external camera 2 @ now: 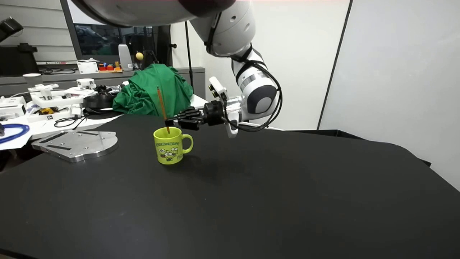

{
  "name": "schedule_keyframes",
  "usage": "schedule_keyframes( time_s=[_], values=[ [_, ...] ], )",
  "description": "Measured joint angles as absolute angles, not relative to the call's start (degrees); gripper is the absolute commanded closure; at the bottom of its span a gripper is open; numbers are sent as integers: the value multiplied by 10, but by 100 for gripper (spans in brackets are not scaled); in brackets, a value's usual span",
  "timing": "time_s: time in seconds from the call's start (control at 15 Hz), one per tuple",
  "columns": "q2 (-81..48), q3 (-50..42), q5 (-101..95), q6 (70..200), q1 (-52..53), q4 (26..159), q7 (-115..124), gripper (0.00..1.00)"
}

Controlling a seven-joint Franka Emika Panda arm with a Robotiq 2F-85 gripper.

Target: Put the pencil in the cup

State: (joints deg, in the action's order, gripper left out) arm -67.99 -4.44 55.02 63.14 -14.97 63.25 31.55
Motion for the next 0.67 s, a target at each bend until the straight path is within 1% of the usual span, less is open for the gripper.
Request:
schedule_keyframes(
  time_s=[0.47,0.53,0.6,0.67],
  values=[
    [-699,-48,549,657,-148,627,316,98],
    [-701,-49,549,658,-148,627,316,66],
    [-703,-50,549,659,-148,627,316,64],
    [-704,-51,546,659,-148,627,315,59]
  ],
)
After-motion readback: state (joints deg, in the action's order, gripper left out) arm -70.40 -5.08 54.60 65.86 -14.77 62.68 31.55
